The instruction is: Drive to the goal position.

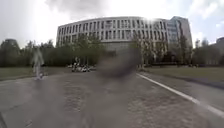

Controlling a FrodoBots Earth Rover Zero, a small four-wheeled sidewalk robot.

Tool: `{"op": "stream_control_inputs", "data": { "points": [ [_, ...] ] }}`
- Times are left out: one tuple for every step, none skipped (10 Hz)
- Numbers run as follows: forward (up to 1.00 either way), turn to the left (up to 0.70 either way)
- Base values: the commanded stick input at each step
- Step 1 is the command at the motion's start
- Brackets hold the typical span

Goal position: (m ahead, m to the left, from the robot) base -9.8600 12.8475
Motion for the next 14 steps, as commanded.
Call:
{"op": "stream_control_inputs", "data": {
  "points": [
    [0.7, 0.0],
    [0.7, 0.0],
    [0.7, 0.0],
    [0.7, 0.0],
    [0.7, 0.0],
    [0.7, 0.0],
    [0.7, 0.0],
    [0.7, 0.0],
    [0.7, 0.0],
    [0.7, 0.0],
    [0.7, 0.0],
    [0.7, 0.0],
    [0.7, 0.0],
    [0.7, 0.0]
  ]
}}
